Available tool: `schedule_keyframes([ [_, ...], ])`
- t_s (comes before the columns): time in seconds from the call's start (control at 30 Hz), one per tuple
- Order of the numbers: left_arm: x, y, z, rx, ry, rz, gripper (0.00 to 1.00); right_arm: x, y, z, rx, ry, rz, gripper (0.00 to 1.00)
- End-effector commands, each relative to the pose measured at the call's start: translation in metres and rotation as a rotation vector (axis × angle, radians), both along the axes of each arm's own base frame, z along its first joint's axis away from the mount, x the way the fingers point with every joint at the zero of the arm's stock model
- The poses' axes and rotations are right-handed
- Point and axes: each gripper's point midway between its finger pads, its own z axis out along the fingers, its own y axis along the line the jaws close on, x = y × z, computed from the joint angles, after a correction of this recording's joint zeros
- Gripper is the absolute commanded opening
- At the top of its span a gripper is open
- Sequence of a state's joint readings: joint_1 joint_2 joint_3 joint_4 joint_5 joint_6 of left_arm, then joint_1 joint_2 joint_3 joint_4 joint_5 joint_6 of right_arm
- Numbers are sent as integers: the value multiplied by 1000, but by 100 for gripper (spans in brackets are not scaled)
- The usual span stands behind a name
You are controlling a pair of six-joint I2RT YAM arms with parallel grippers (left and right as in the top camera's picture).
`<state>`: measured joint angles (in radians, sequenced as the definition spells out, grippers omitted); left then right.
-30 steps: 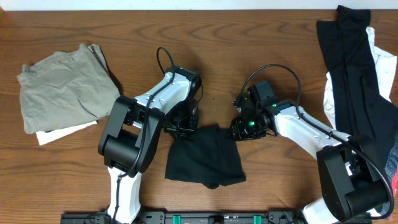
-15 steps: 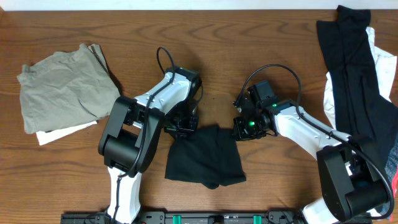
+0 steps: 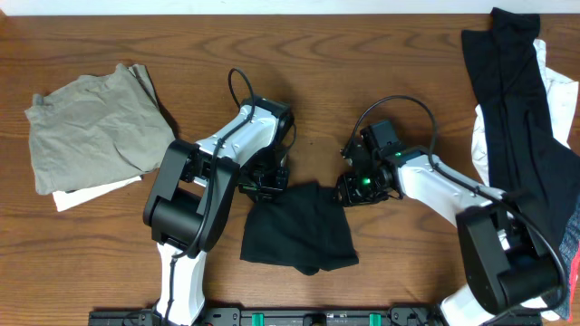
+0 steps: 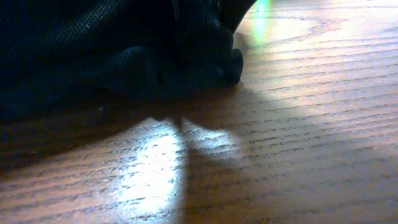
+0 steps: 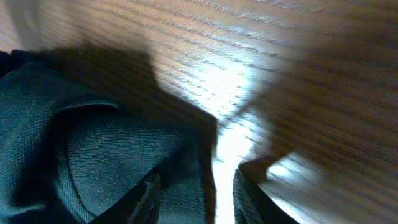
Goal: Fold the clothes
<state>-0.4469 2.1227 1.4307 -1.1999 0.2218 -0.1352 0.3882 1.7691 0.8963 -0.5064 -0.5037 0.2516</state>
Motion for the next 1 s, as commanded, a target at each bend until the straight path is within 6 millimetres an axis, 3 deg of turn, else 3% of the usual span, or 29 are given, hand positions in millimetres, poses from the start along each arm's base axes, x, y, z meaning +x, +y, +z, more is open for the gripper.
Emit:
schedule_keyframes([
  [0.0, -4, 6, -12, 39, 18, 0, 8, -12, 9, -9, 37, 56, 29, 36],
  [0.13, -4, 6, -12, 39, 18, 0, 8, -18, 18, -9, 96, 67, 83, 28],
  [0.27, -4, 6, -12, 39, 18, 0, 8, -19, 19, -7, 116, 67, 93, 4],
  [0.3, -4, 6, -12, 39, 18, 0, 8, -19, 18, -7, 115, 69, 89, 1],
  [0.43, -4, 6, -12, 39, 18, 0, 8, -11, 6, -9, 94, 65, 49, 1],
  [0.6, -4, 6, -12, 39, 18, 0, 7, 5, -49, -26, -85, 76, -103, 1],
  [0.7, -4, 6, -12, 39, 17, 0, 7, 9, -71, -28, -111, 98, -168, 1],
  [0.9, -3, 6, -12, 37, 12, 0, 7, 10, -77, -27, -101, 111, -189, 2],
  [0.97, -3, 6, -12, 38, 10, 3, 7, 9, -74, -27, -95, 112, -183, 7],
])
